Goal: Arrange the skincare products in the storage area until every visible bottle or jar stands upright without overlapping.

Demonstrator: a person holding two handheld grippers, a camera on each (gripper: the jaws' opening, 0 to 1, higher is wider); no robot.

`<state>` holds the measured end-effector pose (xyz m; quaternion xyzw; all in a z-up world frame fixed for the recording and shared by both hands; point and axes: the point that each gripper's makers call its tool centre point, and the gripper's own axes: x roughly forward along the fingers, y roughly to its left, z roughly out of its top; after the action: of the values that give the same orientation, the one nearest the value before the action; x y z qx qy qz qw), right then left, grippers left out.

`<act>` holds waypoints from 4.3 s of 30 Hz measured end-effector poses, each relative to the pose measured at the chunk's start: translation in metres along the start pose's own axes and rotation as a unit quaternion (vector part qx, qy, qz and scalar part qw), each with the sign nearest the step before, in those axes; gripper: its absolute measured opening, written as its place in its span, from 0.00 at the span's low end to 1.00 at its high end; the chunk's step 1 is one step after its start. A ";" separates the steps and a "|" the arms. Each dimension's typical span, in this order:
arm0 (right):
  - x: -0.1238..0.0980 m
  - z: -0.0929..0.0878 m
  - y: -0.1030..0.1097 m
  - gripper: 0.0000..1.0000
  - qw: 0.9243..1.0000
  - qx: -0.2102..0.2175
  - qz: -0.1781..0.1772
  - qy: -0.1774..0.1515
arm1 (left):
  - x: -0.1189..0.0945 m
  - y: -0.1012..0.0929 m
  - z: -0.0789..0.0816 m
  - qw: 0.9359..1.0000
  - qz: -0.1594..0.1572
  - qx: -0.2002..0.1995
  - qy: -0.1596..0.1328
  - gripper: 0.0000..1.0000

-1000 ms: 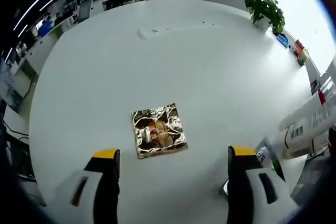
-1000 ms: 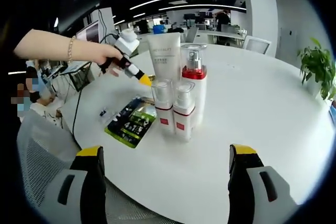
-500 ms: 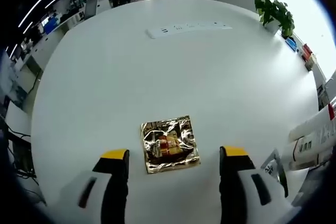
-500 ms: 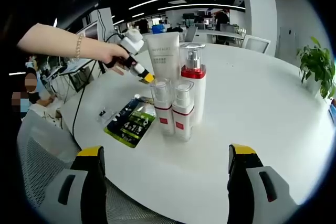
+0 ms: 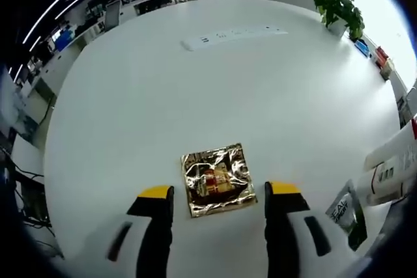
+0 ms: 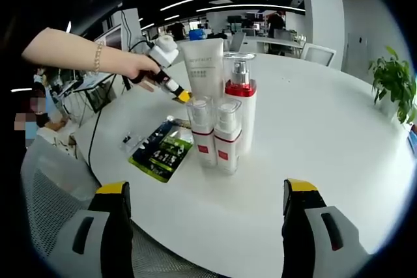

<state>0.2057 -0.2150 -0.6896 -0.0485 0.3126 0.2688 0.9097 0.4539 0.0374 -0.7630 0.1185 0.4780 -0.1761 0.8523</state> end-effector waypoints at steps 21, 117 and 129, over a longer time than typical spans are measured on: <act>-0.001 0.002 0.001 0.97 1.000 0.001 0.002 -0.004 | -0.006 0.004 0.001 0.999 -0.003 0.028 -0.021 0.12; 0.007 -0.022 -0.008 0.97 0.998 0.028 -0.012 0.050 | 0.018 0.130 0.022 0.996 -0.012 0.063 0.056 0.69; 0.007 -0.025 -0.008 0.97 0.998 0.031 -0.014 0.057 | 0.032 0.135 0.027 0.997 -0.020 0.050 0.054 0.64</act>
<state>0.2013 -0.2252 -0.7146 -0.0402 0.3712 0.2434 0.8952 0.5459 0.1448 -0.7721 0.1608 0.5160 -0.2098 0.8148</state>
